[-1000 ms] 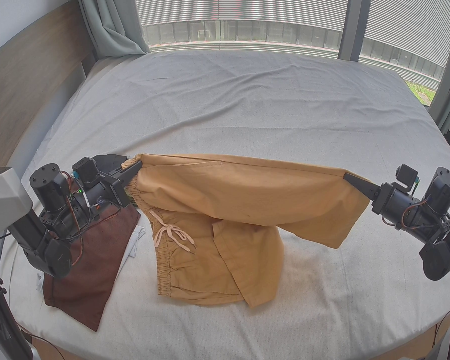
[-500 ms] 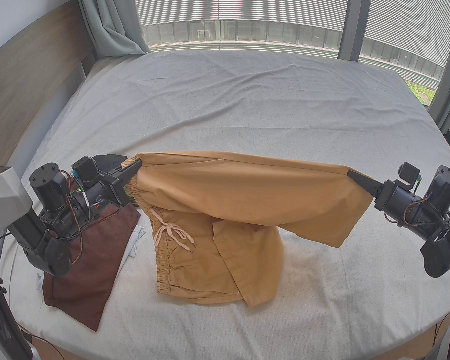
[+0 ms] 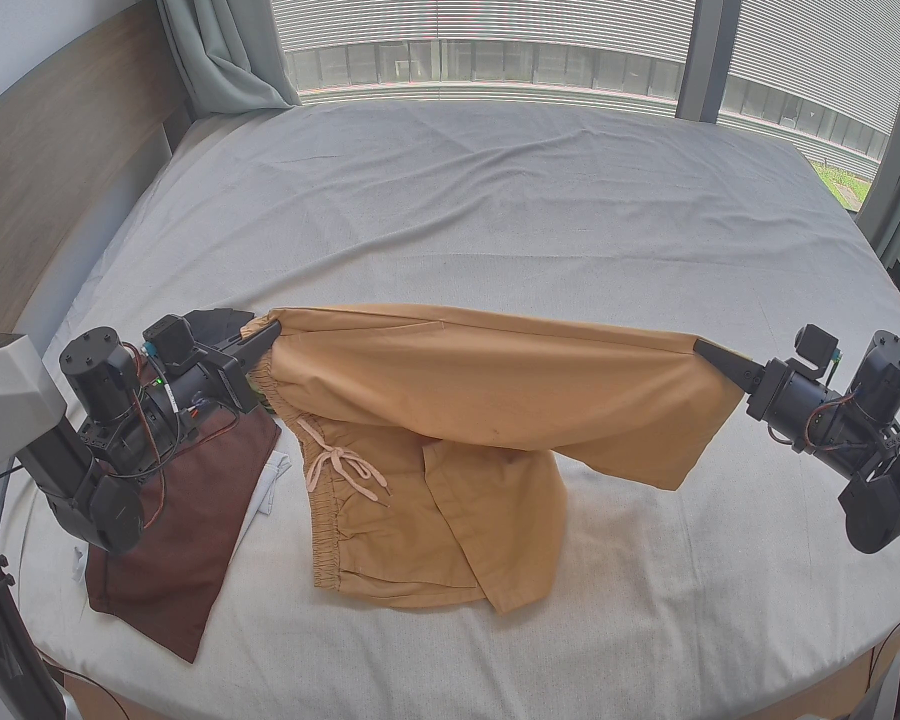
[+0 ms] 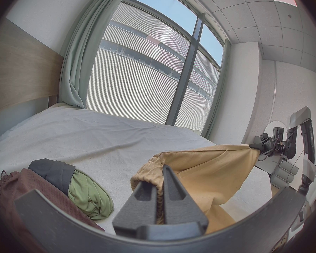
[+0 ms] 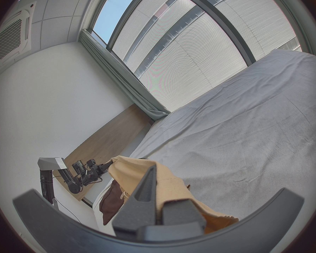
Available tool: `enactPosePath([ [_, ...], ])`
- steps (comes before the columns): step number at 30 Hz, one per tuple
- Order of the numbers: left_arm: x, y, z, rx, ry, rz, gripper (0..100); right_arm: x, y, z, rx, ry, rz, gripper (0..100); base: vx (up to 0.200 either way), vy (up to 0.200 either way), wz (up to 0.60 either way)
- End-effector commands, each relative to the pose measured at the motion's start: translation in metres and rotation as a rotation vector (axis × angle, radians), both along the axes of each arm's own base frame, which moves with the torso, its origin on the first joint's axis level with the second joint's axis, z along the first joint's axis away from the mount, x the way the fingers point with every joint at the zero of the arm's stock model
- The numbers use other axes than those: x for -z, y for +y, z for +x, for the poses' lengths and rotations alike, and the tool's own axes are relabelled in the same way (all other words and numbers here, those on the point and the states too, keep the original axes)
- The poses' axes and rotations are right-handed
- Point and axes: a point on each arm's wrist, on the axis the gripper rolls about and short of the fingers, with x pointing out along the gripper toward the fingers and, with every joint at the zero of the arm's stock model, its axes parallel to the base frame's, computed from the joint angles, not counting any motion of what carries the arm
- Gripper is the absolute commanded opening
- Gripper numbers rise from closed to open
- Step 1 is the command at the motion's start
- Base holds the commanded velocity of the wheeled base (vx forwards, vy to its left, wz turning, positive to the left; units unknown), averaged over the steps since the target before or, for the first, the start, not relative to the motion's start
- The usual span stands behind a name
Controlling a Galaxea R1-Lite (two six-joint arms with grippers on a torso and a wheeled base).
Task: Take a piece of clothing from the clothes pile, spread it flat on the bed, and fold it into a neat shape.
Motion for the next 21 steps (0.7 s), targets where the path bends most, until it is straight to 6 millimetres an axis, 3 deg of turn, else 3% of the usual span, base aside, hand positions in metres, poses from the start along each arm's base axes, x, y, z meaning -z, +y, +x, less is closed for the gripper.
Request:
enactPosePath([
  [1,-0.001,-0.001,0.001,0.001,-0.004,-0.005,0,0.003,0.002,0.008,-0.004,0.0,-0.001,0,0.0,0.0,0.0],
  [8,0.005,-0.004,0.003,0.01,0.015,-0.008,0,0.003,0.003,0.021,-0.002,-0.016,0.001,0,0.0,0.0,0.0],
  [10,0.014,-0.005,0.013,0.009,0.028,-0.014,0,0.003,0.004,0.03,-0.002,-0.032,0.004,0,0.0,0.0,0.0],
  [21,0.012,-0.006,0.028,0.008,0.032,-0.081,0,0.015,0.008,0.058,-0.004,-0.04,0.004,0,0.0,0.0,0.0],
])
